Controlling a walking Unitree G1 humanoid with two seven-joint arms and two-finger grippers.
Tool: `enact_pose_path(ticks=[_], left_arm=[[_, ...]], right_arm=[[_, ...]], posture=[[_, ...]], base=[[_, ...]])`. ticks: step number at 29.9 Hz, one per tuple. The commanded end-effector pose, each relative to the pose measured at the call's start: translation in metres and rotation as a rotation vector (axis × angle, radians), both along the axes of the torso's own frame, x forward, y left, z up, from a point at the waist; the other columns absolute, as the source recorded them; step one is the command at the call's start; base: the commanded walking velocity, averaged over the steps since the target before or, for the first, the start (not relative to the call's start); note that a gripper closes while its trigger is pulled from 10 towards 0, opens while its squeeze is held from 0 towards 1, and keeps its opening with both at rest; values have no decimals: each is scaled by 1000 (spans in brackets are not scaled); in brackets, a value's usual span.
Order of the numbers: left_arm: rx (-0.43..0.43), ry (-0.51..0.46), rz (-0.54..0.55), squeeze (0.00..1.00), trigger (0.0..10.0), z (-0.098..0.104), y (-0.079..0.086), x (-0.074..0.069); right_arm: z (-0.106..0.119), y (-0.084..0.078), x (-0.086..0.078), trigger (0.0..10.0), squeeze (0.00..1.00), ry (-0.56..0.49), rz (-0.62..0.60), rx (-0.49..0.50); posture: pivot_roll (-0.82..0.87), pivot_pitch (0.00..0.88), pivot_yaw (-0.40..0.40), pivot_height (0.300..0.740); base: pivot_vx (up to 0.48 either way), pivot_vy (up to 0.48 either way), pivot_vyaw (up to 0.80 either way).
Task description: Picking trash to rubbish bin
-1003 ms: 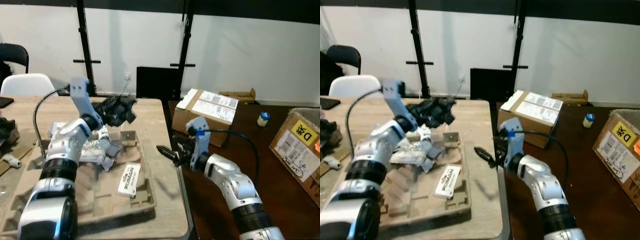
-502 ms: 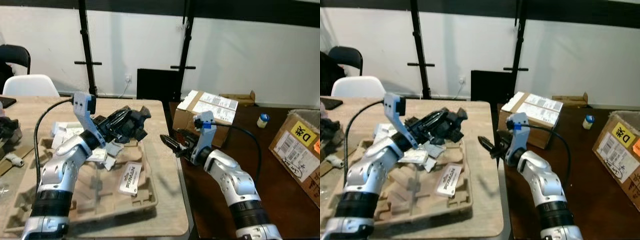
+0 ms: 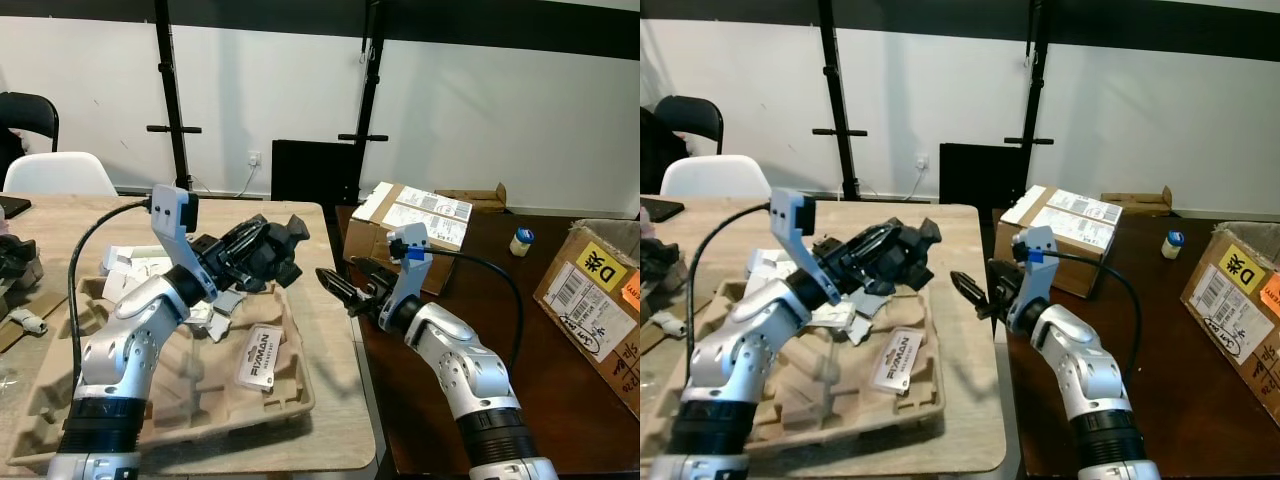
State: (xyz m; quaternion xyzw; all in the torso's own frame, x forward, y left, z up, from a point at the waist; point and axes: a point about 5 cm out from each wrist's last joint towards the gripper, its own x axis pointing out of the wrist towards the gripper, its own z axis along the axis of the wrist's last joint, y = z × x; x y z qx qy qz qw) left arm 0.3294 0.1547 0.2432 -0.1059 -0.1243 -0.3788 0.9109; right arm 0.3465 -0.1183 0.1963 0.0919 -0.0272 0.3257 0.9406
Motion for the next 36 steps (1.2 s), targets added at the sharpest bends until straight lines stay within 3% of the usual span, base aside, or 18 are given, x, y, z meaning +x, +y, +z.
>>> enact_pose_path(ticks=[1, 17, 26, 36], left_arm=[[4, 11, -19, 0, 10000, -3, -5, -3], [26, 25, -17, 0, 10000, -2, -7, -4], [32, 46, 33, 0, 10000, -4, -3, 1], [20, 60, 44, 0, 10000, -3, -2, 2]], right_arm=[[-2, 1, -2, 10000, 0, 8, 6, 4], [-2, 1, -2, 10000, 0, 9, 6, -5], [-1, 0, -3, 10000, 0, 6, 6, -3], [0, 0, -3, 10000, 0, 5, 5, -1]], posture=[[48, 16, -41, 740], [46, 19, -40, 740], [43, 22, -40, 740], [44, 23, -40, 740]], base=[[-304, 0, 0], [-302, 0, 0], [0, 0, 0], [278, 0, 0]])
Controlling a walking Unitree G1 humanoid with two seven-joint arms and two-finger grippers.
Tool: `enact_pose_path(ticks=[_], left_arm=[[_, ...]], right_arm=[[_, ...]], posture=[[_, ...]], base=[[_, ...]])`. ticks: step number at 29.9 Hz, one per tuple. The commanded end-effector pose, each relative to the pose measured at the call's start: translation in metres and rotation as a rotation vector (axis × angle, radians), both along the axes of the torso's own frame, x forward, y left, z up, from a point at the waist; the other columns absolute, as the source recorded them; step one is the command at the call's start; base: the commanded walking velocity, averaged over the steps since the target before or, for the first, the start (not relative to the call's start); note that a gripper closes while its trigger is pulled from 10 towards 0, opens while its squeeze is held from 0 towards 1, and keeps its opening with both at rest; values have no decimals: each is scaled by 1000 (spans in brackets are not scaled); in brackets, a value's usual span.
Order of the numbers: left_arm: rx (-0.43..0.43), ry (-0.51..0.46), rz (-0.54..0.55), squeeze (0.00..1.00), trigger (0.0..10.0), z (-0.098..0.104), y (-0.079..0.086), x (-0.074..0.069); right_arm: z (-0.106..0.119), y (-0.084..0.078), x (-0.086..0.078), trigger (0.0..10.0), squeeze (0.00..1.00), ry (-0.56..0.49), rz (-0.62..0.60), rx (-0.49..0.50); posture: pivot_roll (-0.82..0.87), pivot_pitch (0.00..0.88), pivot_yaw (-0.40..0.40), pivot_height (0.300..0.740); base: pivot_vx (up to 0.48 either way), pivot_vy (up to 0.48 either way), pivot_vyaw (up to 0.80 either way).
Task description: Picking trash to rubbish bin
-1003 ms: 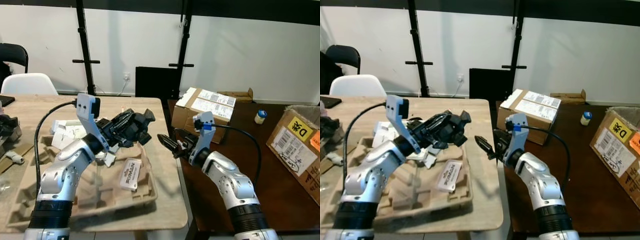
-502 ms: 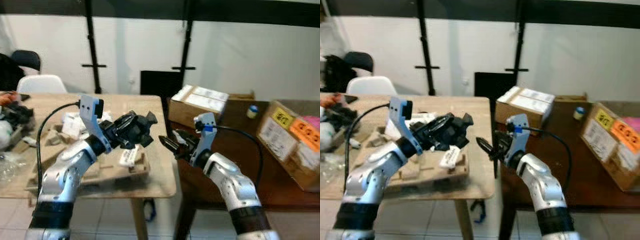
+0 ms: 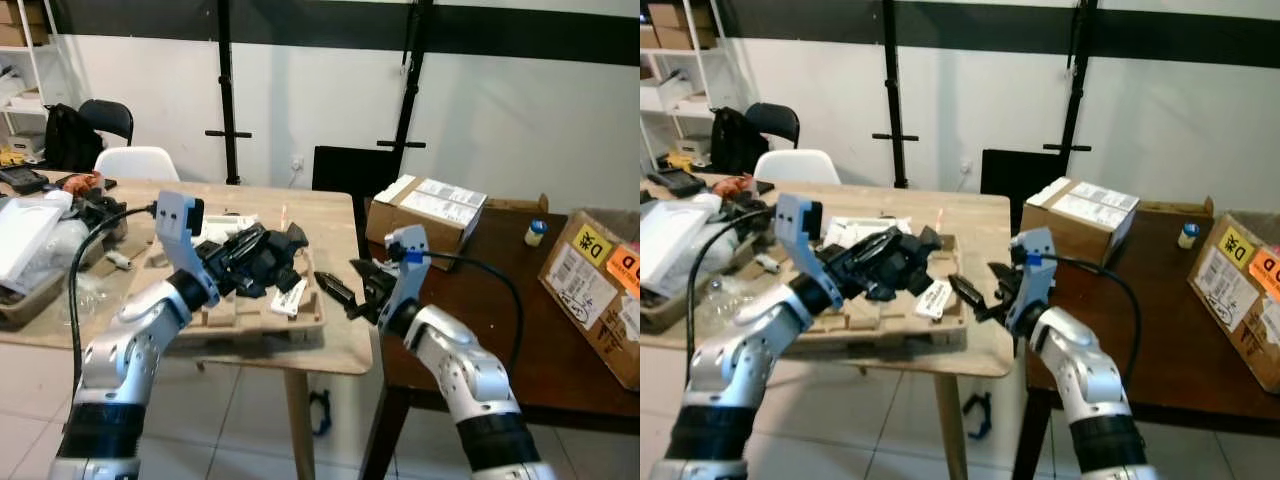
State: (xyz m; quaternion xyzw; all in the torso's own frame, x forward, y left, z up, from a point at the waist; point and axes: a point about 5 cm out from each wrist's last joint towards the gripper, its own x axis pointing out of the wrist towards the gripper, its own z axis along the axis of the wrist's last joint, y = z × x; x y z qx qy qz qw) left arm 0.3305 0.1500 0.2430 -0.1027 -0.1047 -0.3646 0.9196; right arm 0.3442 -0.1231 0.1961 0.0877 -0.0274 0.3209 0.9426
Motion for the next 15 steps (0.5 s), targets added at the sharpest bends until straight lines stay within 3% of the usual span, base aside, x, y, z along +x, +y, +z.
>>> enact_pose_path(ticks=[1, 15], left_arm=[[6, 24, 14, 0, 10000, -3, 2, 1], [36, 0, 12, 0, 10000, -3, 1, 0]], right_arm=[[0, 5, -1, 10000, 0, 7, 16, 6], [0, 4, -2, 10000, 0, 8, 13, 9]], posture=[[44, 23, -40, 740], [43, 26, -39, 740]], base=[[0, 0, 0], [0, 0, 0]])
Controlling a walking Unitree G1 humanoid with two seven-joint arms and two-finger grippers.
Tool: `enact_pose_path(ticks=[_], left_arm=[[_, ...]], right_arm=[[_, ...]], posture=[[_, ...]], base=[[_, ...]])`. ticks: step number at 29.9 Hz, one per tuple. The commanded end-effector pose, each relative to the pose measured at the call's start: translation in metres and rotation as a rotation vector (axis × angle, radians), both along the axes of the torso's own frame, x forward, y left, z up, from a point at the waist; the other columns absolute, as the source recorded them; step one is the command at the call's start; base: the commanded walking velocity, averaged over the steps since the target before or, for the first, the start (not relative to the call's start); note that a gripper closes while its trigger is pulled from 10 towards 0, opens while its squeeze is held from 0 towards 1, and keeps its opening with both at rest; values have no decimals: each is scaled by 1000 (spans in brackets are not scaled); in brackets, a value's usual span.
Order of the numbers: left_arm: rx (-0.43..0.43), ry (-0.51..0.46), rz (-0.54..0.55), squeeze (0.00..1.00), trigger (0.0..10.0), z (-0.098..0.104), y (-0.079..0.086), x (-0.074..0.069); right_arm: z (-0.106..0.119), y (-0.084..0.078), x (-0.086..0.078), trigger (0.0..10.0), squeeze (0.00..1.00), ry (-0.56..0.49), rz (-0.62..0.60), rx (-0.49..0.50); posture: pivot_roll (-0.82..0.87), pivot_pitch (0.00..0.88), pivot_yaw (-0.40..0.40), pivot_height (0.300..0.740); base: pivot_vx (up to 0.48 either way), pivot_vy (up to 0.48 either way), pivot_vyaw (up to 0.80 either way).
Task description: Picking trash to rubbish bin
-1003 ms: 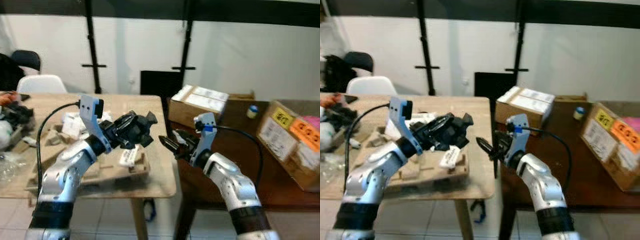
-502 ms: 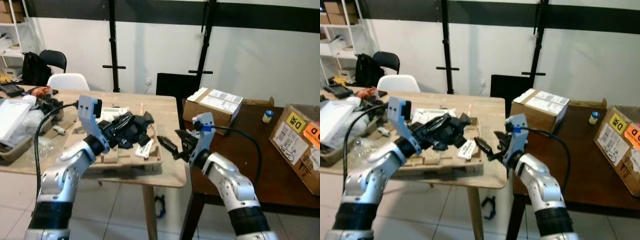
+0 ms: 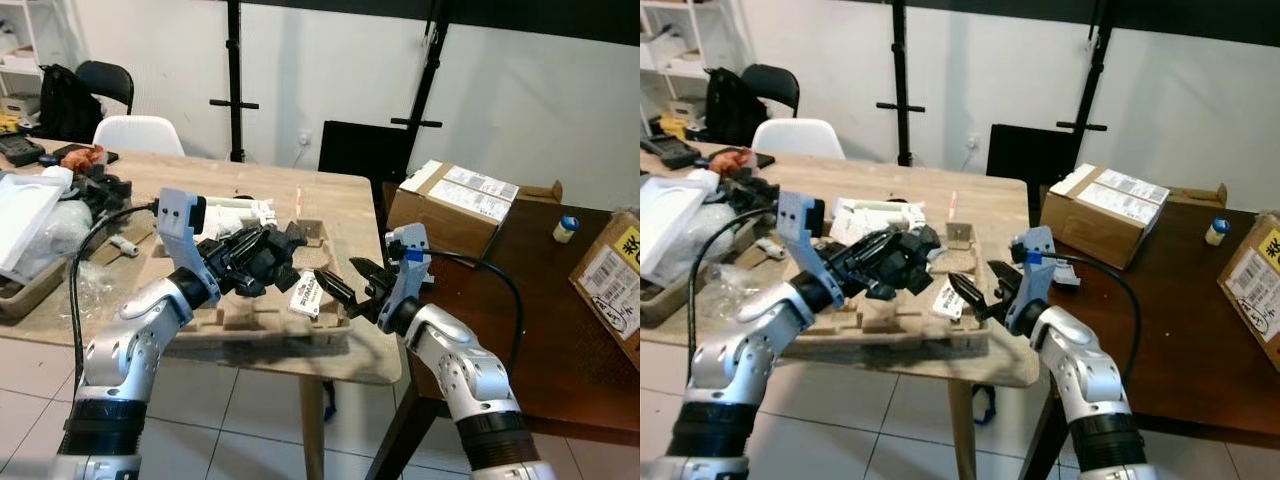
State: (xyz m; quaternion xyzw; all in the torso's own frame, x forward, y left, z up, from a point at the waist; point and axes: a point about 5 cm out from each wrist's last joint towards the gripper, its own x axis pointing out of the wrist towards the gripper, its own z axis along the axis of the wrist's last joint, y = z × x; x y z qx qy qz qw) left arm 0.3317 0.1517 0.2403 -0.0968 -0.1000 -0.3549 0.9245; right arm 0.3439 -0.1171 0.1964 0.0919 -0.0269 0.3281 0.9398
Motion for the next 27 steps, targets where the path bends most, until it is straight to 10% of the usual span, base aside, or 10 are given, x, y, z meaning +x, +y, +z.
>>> enact_pose_path(ticks=[1, 13, 27], left_arm=[[24, -9, -12, 0, 10000, -1, -1, -2], [35, -14, -26, 0, 10000, -2, -4, -3], [45, -14, -14, 0, 10000, -3, -3, -2]], right_arm=[[0, -2, -2, 10000, 0, 6, -2, 2], [-3, -10, 2, 10000, 0, 41, -65, 18], [-2, -8, 2, 10000, 0, 39, -59, 16]], posture=[[43, 26, -39, 740], [44, 42, -34, 740], [46, 49, -36, 740]], base=[[0, 0, 0], [0, 0, 0], [0, 0, -748]])
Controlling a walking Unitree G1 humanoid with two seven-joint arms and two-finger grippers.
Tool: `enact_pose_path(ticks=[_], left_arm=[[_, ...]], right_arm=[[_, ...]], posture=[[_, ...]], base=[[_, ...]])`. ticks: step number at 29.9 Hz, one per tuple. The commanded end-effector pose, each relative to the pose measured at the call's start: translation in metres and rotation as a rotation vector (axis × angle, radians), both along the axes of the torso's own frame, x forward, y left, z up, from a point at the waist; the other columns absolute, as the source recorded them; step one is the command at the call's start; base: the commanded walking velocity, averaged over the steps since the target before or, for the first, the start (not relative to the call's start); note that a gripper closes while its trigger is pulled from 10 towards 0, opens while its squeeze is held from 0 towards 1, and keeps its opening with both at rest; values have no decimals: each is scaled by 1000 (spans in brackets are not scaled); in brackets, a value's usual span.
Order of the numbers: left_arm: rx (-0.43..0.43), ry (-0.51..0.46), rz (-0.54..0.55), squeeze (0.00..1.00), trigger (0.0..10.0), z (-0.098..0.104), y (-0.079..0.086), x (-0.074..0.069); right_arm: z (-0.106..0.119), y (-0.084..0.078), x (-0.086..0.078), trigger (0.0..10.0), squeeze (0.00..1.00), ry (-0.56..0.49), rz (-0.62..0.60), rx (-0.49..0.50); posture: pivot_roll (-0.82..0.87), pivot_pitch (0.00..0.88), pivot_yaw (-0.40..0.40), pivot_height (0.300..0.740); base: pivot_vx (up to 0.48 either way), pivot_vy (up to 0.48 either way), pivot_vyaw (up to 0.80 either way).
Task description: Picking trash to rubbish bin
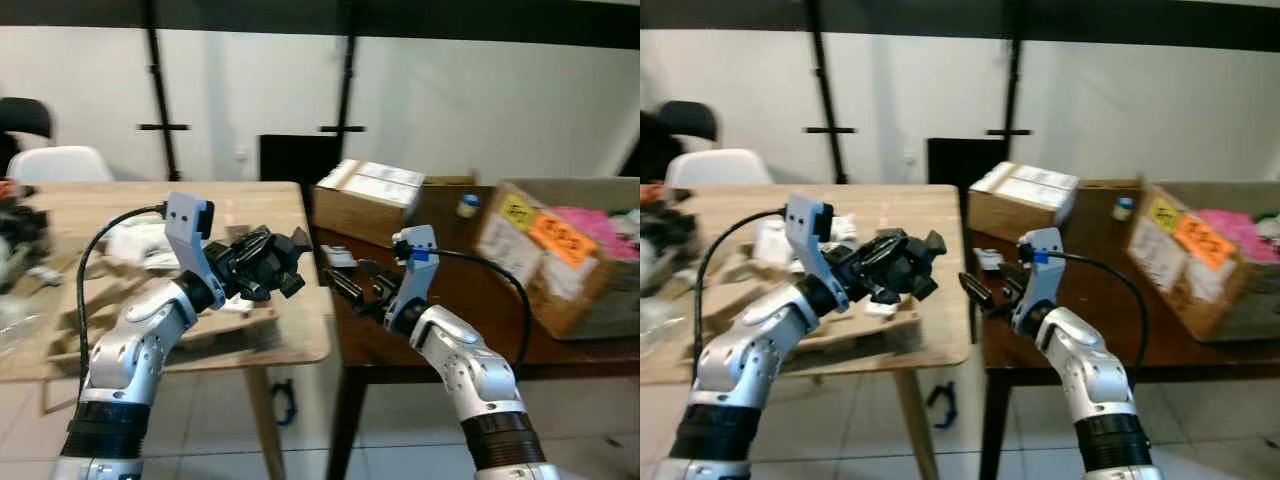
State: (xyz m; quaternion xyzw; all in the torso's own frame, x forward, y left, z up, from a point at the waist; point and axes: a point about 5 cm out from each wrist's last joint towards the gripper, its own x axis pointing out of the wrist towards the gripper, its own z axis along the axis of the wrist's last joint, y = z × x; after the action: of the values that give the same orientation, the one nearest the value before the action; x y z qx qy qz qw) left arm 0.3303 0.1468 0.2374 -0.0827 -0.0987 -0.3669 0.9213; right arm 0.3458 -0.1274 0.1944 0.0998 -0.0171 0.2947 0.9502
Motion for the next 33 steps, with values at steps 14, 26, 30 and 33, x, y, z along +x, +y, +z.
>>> enact_pose_path(ticks=[14, 26, 30, 33], left_arm=[[10, -11, 12, 0, 10000, 1, 2, 0], [0, -8, 4, 0, 10000, 2, 2, 0], [-18, -12, -24, 0, 10000, 3, 0, -2], [-24, -10, -48, 0, 10000, 3, -1, -4]], right_arm=[[1, 2, 0, 10000, 0, 8, 10, 10], [2, 2, 0, 10000, 0, 10, 8, 13], [2, 1, 0, 10000, 0, 10, 8, 16], [2, 0, 0, 10000, 0, 10, 7, 17]], posture=[[45, 50, -37, 740], [44, 50, -36, 740], [44, 49, -36, 740], [43, 49, -35, 740]], base=[[0, 0, -800], [0, 0, -800], [0, 0, -800], [0, 0, -800]])
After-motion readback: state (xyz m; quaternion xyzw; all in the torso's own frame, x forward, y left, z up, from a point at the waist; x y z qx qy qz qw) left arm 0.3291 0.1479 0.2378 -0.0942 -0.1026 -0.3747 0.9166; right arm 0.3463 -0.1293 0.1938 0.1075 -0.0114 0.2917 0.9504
